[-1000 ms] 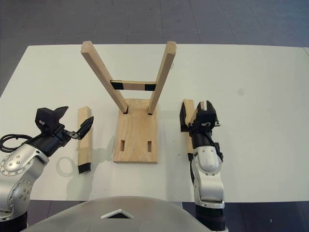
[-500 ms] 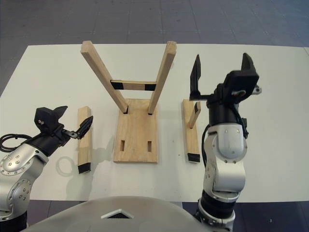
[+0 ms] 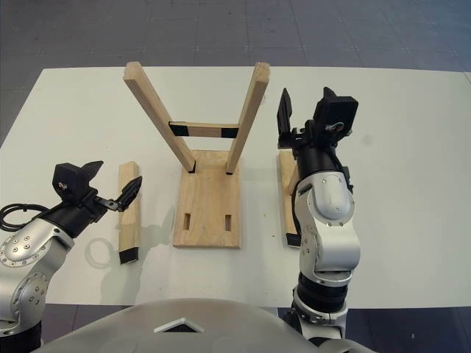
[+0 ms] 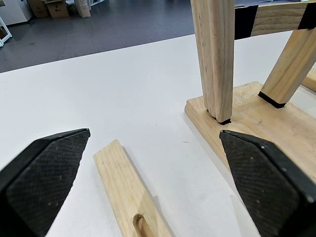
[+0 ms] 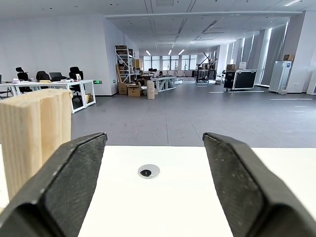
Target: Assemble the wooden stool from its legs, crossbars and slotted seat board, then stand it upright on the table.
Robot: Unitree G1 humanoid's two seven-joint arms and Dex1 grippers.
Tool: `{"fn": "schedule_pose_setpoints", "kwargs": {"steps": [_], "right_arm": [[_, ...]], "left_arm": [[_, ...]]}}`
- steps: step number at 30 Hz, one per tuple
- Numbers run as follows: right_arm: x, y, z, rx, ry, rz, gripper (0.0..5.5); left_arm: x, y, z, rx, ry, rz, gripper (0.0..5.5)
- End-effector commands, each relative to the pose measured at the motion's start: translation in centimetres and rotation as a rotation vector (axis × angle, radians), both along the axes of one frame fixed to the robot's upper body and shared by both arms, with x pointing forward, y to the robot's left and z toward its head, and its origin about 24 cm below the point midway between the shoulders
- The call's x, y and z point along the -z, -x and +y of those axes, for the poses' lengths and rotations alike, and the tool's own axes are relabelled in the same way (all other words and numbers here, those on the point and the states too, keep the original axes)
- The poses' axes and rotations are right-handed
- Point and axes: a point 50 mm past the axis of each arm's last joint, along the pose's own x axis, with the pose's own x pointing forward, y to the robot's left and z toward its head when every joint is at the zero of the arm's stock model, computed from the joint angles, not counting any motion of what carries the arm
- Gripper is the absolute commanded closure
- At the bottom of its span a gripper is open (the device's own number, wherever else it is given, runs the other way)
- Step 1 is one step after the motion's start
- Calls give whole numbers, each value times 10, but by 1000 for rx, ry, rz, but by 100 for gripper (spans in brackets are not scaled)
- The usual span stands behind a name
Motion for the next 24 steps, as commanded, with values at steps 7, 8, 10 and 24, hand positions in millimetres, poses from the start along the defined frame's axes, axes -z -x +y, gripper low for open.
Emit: {"fn": "schedule_pose_setpoints", "kwargs": {"steps": [7,8,10,24], "right_arm": [[-55,18,7,-4,-9,-310,325],[-61,20,5,5,-10,-342,325],[-64,19,1,20,-5,-354,325],[84,21,-26,71,45,289,325]], "left_arm": [[-2,0,-1,3,0,-2,64],[-2,0,-1,2,1,-2,64],[-1,0,-1,2,2,-1,64],[-2,2,-2,8,8,6,64]]}}
